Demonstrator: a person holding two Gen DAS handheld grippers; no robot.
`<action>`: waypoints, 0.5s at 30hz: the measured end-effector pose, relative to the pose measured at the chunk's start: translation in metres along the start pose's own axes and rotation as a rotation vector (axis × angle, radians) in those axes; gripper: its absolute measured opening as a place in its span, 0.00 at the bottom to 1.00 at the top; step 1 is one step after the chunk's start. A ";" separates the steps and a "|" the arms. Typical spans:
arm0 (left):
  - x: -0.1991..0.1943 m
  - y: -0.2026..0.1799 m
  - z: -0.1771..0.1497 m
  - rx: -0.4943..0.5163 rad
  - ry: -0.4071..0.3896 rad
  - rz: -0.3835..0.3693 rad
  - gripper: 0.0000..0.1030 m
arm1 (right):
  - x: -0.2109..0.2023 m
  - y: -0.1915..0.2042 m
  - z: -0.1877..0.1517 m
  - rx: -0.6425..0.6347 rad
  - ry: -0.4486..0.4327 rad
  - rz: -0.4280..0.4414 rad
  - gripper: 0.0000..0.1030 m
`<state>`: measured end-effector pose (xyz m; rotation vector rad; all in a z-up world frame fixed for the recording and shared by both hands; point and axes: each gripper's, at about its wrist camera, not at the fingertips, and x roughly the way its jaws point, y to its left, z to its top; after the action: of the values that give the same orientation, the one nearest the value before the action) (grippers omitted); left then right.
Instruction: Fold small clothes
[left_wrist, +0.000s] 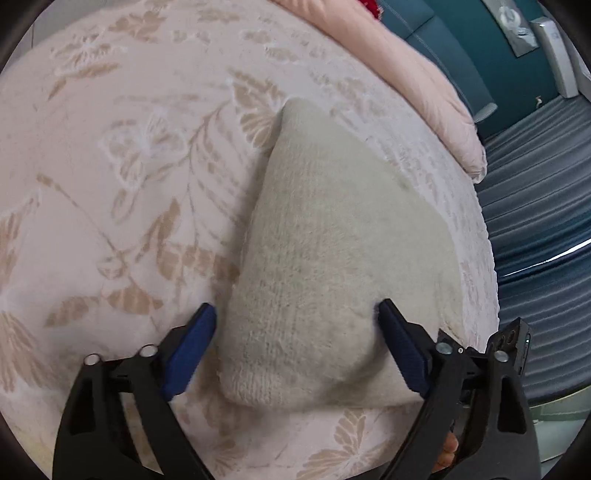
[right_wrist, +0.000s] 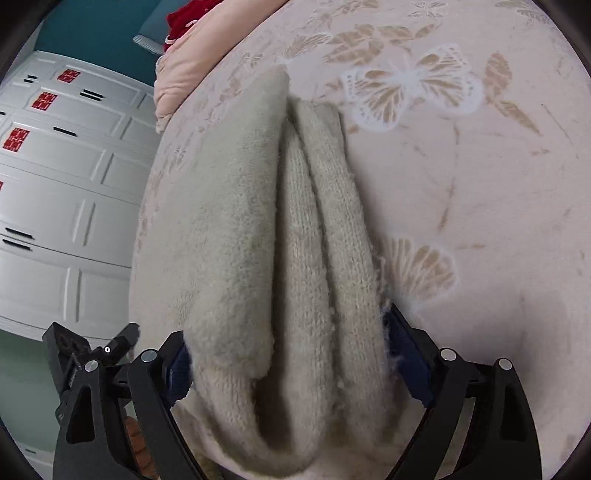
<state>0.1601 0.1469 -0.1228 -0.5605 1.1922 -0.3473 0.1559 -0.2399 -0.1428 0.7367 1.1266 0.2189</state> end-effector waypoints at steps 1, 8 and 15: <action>0.003 0.004 0.001 -0.029 -0.001 -0.012 0.68 | 0.001 0.012 0.007 -0.046 0.022 0.007 0.45; -0.053 -0.046 0.014 0.095 -0.155 -0.097 0.48 | -0.079 0.094 0.046 -0.352 -0.172 0.039 0.30; -0.001 -0.033 -0.018 0.154 -0.068 0.112 0.55 | -0.032 -0.005 0.012 -0.152 -0.025 -0.115 0.47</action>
<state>0.1441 0.1164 -0.1076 -0.3675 1.1156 -0.3196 0.1518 -0.2654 -0.1200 0.5366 1.1120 0.1950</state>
